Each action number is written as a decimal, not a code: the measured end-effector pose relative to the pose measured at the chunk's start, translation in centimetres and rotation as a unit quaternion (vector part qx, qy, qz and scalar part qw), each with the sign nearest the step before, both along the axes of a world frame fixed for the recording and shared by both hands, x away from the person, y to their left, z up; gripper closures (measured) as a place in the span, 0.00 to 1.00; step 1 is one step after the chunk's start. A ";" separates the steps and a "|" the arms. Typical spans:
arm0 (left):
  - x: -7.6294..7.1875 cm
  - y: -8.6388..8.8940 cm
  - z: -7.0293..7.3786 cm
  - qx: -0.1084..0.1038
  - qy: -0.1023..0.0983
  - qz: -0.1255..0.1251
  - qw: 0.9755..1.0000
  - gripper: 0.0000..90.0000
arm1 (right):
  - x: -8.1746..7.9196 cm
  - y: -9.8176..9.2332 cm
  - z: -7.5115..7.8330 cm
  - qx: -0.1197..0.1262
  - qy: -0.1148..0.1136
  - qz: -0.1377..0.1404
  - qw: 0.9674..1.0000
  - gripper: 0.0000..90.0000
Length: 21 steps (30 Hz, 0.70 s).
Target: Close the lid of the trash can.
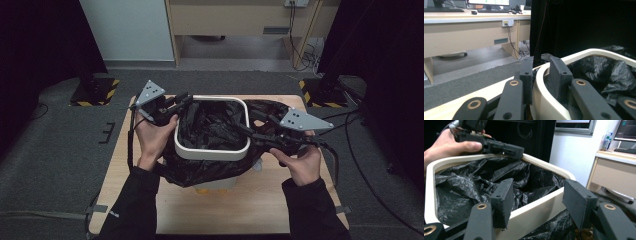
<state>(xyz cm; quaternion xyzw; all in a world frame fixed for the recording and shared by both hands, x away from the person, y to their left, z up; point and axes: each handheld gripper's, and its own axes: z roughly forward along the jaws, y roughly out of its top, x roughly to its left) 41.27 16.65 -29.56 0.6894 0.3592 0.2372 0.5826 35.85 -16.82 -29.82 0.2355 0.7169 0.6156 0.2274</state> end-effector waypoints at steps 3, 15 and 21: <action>0.1 0.1 -0.9 -0.016 0.003 -0.002 1.000 0.83 | 0.0 0.1 -0.2 0.000 -0.003 -0.004 1.000 0.47; -0.4 0.8 -0.7 -0.043 -0.018 0.009 0.999 0.65 | 0.0 -0.4 -1.1 0.047 0.007 -0.010 0.999 0.37; -2.1 2.6 0.6 -0.061 -0.054 0.024 0.996 0.53 | -0.5 -1.9 -0.1 0.093 -0.014 -0.032 0.995 0.28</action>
